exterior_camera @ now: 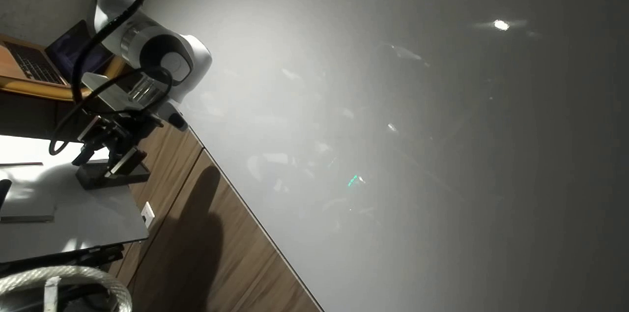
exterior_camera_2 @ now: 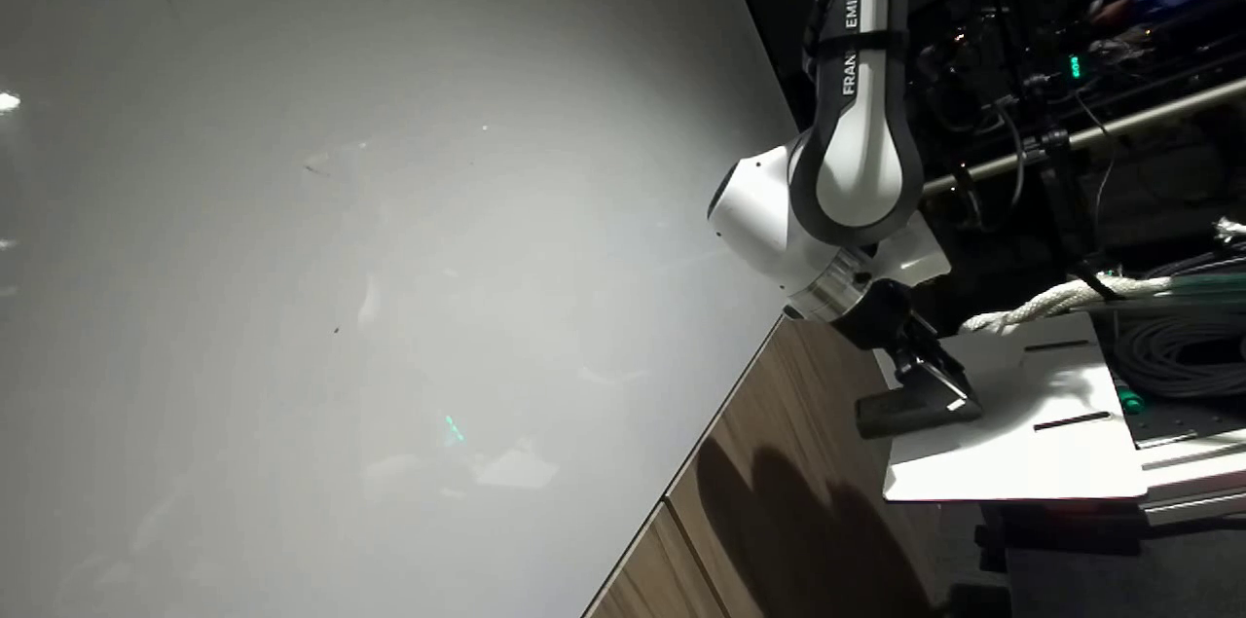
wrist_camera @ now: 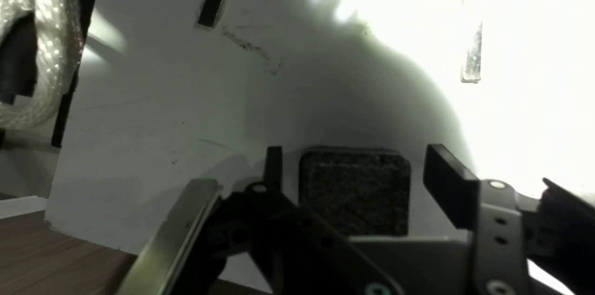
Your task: Erase the drawings on the whiteboard
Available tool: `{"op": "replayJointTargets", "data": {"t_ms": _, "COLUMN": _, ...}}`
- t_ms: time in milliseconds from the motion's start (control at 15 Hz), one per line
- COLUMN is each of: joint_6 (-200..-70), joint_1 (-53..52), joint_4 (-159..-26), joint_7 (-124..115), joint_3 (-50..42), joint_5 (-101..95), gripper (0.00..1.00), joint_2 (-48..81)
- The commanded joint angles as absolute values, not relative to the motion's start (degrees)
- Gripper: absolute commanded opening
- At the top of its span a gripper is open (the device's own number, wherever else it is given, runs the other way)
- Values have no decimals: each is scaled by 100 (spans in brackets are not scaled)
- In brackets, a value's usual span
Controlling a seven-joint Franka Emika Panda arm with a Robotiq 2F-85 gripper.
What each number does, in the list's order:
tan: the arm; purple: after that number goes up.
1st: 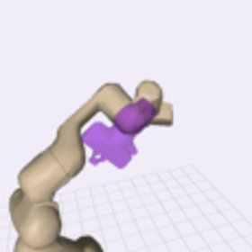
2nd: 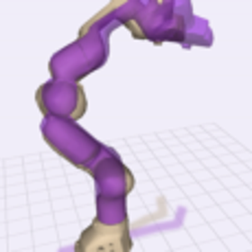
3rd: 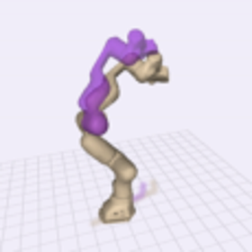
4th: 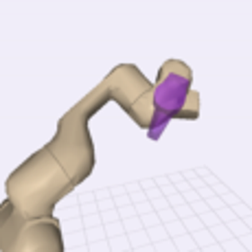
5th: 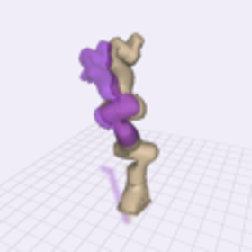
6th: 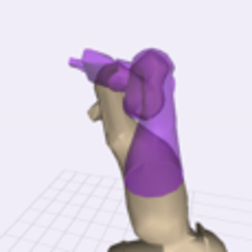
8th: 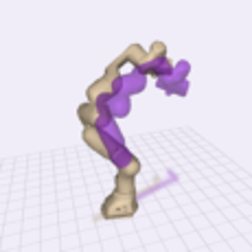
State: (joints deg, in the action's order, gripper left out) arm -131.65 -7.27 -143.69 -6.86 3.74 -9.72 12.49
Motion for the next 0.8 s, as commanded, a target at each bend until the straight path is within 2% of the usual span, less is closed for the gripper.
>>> {"op": "replayJointTargets", "data": {"t_ms": 0, "joint_6": -13131, "joint_1": -741, "joint_4": -14340, "joint_7": -885, "joint_3": 306, "joint_5": -1260, "gripper": 85, "joint_2": 1247}}
{"op": "replayJointTargets", "data": {"t_ms": 333, "joint_6": -13143, "joint_1": -719, "joint_4": -14347, "joint_7": -753, "joint_3": 390, "joint_5": -1085, "gripper": 77, "joint_2": 1243}}
{"op": "replayJointTargets", "data": {"t_ms": 733, "joint_6": -13158, "joint_1": -800, "joint_4": -14411, "joint_7": -787, "joint_3": 529, "joint_5": -1030, "gripper": 80, "joint_2": 1173}}
